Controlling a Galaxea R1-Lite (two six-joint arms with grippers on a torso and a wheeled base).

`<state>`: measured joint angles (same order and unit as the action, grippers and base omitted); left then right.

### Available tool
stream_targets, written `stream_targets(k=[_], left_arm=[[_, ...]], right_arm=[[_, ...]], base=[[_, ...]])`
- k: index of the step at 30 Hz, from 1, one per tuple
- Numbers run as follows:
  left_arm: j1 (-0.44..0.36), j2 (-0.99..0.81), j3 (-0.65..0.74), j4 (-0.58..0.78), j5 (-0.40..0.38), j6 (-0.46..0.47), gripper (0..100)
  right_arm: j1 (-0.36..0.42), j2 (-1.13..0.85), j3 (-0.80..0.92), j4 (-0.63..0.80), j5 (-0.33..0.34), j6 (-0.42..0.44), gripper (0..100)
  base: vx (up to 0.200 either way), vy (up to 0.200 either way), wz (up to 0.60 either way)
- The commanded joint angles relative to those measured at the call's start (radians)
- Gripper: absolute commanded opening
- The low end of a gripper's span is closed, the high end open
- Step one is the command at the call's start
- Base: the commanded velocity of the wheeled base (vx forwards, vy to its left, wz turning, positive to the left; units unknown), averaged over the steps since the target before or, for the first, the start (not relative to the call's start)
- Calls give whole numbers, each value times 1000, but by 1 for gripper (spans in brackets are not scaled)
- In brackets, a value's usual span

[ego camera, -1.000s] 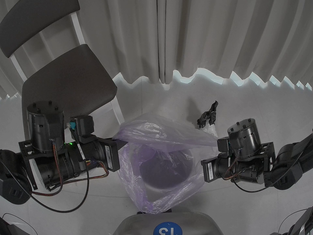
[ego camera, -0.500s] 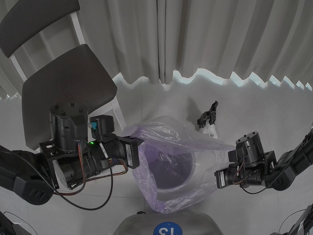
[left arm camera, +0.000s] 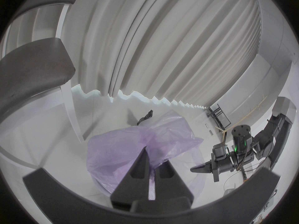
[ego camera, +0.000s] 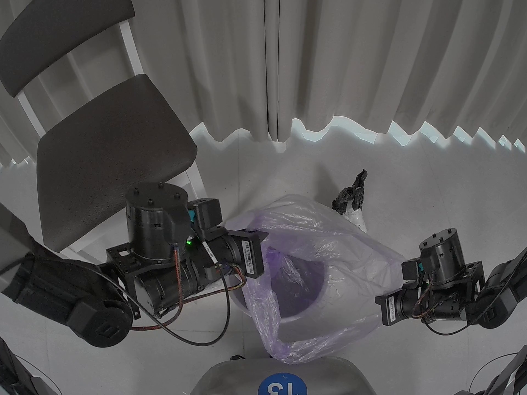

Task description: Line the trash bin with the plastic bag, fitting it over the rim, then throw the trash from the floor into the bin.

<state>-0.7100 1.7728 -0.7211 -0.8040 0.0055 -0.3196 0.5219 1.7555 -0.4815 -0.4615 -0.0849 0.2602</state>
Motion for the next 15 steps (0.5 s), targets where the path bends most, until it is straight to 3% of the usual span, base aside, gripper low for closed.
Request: stream_targets(k=[1, 7, 10, 15], left_arm=[[4, 53, 0, -18, 2, -7, 0], [90, 65, 25, -20, -10, -9, 0], [175, 63, 52, -20, -45, -10, 0], [221, 37, 88, -21, -50, -10, 0]], right_arm=[[-2, -28, -9, -3, 1, -1, 0], [18, 1, -83, -3, 2, 4, 0], [55, 84, -193, -2, -3, 8, 0], [89, 188, -312, 3, -9, 10, 0]], base=[[0, 0, 0], [0, 0, 0], [0, 0, 0], [0, 0, 0]])
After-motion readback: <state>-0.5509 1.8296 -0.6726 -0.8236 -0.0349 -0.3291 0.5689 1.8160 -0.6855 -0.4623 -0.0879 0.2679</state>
